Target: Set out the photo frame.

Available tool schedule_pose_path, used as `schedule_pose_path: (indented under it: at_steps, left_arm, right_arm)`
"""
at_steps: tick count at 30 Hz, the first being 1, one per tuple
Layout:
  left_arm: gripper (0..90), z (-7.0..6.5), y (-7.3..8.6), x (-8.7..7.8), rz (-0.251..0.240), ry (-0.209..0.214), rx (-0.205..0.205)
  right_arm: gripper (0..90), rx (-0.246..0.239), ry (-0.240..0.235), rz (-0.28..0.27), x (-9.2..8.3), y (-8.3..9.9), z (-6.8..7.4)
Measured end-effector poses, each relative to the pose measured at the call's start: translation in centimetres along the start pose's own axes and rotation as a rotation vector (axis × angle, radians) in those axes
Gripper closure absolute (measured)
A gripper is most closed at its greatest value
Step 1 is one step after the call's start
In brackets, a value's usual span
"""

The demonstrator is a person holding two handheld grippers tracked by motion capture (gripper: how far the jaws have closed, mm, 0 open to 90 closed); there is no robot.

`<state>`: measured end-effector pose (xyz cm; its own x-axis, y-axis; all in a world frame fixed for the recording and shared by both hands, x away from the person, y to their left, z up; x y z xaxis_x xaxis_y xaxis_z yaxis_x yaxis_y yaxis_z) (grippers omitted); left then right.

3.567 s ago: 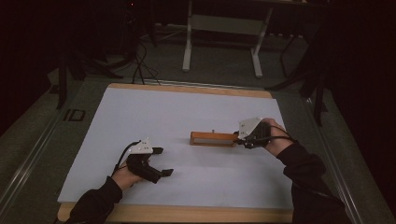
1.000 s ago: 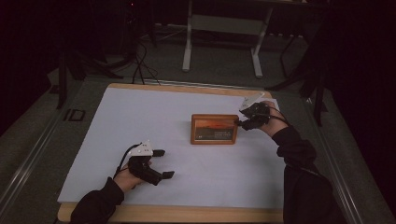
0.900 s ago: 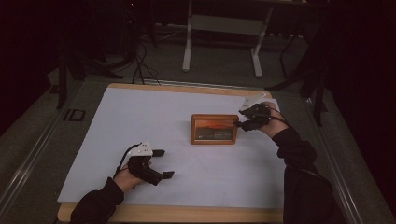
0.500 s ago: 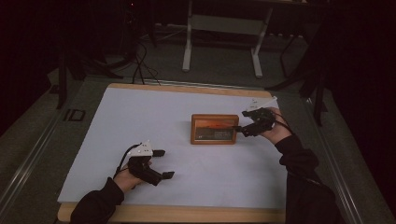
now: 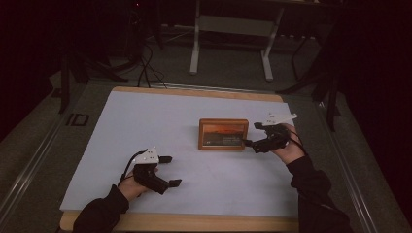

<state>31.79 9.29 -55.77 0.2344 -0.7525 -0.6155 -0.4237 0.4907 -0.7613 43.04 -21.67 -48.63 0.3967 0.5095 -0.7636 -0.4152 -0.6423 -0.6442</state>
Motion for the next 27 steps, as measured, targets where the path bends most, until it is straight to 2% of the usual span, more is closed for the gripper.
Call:
schedule_pose_path:
  at_steps: [2,4,6,13,18,20,27]
  left_arm:
    - [2.9,-0.1,0.0,0.0,-0.001,-0.001,0.007]
    - [2.9,-0.1,0.0,0.0,-0.001,-0.004,0.008]
    - [2.9,-0.1,0.0,-0.1,-0.003,-0.001,0.011]
    - [2.9,-0.2,0.0,-0.1,-0.004,0.002,0.014]
    - [2.9,-0.2,0.0,-0.1,-0.004,-0.001,0.017]
    - [2.9,-0.2,0.0,-0.1,-0.005,0.001,0.015]
    - [2.9,-0.3,0.0,-0.1,0.001,-0.003,0.022]
  right_arm:
    - [14.4,0.022,-0.007,-0.006,0.4,0.9,0.5]
    - [14.3,0.023,-0.004,-0.010,0.5,1.2,0.7]
    - [14.3,0.045,-0.018,-0.015,1.0,2.4,1.3]
    - [14.4,0.082,-0.043,-0.032,1.7,4.6,2.5]
    - [14.3,0.077,-0.030,-0.039,1.6,5.6,3.4]
    - [14.3,0.092,-0.036,-0.057,1.4,6.2,4.0]
    - [14.9,0.082,-0.034,-0.040,1.5,7.6,5.2]
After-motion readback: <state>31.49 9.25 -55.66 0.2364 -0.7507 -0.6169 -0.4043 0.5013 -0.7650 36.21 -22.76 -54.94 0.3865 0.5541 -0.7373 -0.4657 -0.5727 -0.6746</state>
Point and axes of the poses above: each handheld gripper's, and its own axes: x roughly forward along the jaws, y roughly out of its underside, z roughly to its left, the point moved 7 cm from there along x, roughly forward along the jaws, and after that the axes turned 12 degrees about z, right-handed, at the moved point
